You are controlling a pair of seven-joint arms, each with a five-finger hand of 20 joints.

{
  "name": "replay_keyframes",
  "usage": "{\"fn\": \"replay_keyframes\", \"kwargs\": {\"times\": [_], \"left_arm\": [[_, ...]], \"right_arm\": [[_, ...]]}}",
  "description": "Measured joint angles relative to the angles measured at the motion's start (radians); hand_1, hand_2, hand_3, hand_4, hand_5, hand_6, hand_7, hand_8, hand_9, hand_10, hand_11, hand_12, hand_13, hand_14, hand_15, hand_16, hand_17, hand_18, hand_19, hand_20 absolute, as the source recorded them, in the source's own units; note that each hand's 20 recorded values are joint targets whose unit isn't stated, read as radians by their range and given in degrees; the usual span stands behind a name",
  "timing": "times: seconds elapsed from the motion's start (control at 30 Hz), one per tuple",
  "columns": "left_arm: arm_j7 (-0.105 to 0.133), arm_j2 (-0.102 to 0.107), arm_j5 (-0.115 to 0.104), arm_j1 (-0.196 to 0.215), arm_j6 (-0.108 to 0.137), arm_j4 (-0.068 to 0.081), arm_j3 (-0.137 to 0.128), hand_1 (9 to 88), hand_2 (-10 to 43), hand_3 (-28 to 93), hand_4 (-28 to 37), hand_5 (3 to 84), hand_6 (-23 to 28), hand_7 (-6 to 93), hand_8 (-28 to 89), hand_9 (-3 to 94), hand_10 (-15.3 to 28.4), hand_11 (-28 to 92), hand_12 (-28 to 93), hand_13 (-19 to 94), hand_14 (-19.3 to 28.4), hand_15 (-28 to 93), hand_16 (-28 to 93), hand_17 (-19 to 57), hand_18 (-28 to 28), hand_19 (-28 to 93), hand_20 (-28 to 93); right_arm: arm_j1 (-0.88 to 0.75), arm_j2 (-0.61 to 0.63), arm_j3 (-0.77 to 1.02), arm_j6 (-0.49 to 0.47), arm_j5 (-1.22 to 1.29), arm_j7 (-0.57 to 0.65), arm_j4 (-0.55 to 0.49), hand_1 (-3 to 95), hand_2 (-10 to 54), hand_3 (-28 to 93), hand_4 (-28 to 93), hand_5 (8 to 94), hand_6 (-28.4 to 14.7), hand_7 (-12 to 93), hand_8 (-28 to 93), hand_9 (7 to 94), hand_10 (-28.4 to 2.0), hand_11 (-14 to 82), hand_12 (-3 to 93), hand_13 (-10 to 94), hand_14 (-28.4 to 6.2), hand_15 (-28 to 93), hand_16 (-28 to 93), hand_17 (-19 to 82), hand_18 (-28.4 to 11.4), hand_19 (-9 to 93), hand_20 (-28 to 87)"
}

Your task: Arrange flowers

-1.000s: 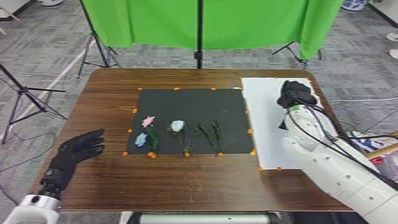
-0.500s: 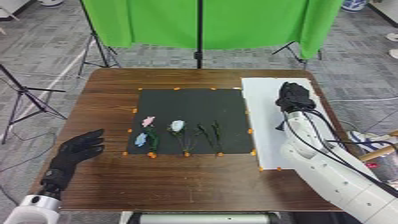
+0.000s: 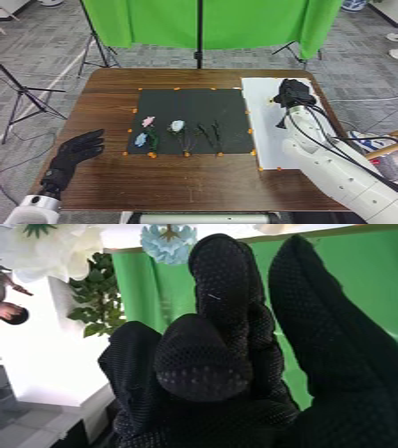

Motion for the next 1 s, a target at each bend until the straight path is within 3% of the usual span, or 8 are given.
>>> {"fn": "replay_keyframes", "kwargs": {"times": [0.03,0.1,0.47,0.73,0.8,0.9,1.0], "left_arm": [[0.0,0.0,0.0,0.0,0.0,0.0,0.0,38.1,-4.5,68,-3.3,42.7,2.9,12.4,-7,39.8,12.4,19,13,35,18.0,26,2,3.1,15.7,35,37],[0.0,-0.001,0.0,0.0,0.0,0.0,0.0,38.2,-4.5,68,-3.4,42.7,3.0,12.4,-7,39.8,12.4,19,13,35,18.0,26,2,3.1,15.8,35,37],[-0.001,0.0,0.0,-0.001,-0.001,0.0,0.001,38.3,-4.4,68,-3.4,42.7,2.9,12.4,-7,39.8,12.3,19,13,35,17.9,26,2,3.1,15.7,35,37],[-0.003,0.0,0.0,-0.006,-0.007,0.002,0.002,38.3,-4.5,68,-3.3,42.7,2.9,12.3,-6,39.8,12.3,19,13,35,18.0,26,2,3.2,15.7,35,37],[-0.004,0.0,0.0,-0.008,-0.009,0.003,0.002,38.3,-4.5,68,-3.3,42.8,2.9,12.3,-6,39.9,12.3,19,13,35,18.0,26,2,3.2,15.7,35,37],[-0.005,0.001,0.0,-0.011,-0.01,0.003,0.002,38.4,-4.5,68,-3.4,42.8,2.8,12.3,-6,39.9,12.3,19,13,35,18.0,26,2,3.2,15.7,35,37],[-0.006,0.002,0.0,-0.011,-0.011,0.003,0.002,38.4,-4.5,68,-3.4,42.7,2.9,12.3,-6,39.9,12.3,19,13,35,18.0,26,2,3.2,15.7,35,37]], "right_arm": [[0.0,0.0,0.0,0.0,0.001,0.0,0.0,40.8,-9.5,67,-14,67.7,-1.4,21,-3,77.6,-12.5,28.7,29.0,87,-2.5,64,39,58,-17.7,93,64],[0.0,0.0,0.0,0.002,0.003,-0.002,0.0,38.7,-9.5,68,-14,65.9,-1.3,21,-8,75.9,-13.0,25.1,26.0,87,-2.6,64,39,58,-17.8,93,64],[0.026,-0.022,-0.016,-0.02,0.019,-0.003,0.014,35.0,-9.5,66,-14,58.1,-1.9,16,-8,70.0,-16.0,16.6,21.6,87,-2.5,63,37,58,-17.5,93,63],[0.049,-0.069,-0.02,-0.122,0.035,0.013,0.066,43.5,-9.5,67,-16,58.9,-0.2,17,-8,71.8,-15.2,17.6,21.5,88,-1.7,62,36,59,-16.7,93,62],[0.051,-0.079,-0.023,-0.124,0.036,0.014,0.078,48.6,-9.5,66,-18,62.8,0.1,19,-8,75.5,-13.3,17.9,27.3,89,-1.1,62,36,60,-16.3,93,62],[0.057,-0.083,-0.032,-0.111,0.035,0.014,0.081,58.2,-9.5,56,-17,66.9,-0.9,22,7,82.7,-10.3,10.7,40.4,90,-0.6,62,37,61,-16.1,93,63],[0.06,-0.083,-0.058,-0.03,0.038,0.011,0.091,62.5,-9.5,56,-17,74.4,-1.7,25,13,88.3,-8.5,12.8,46.5,91,-0.5,63,37,62,-15.9,93,64]]}}
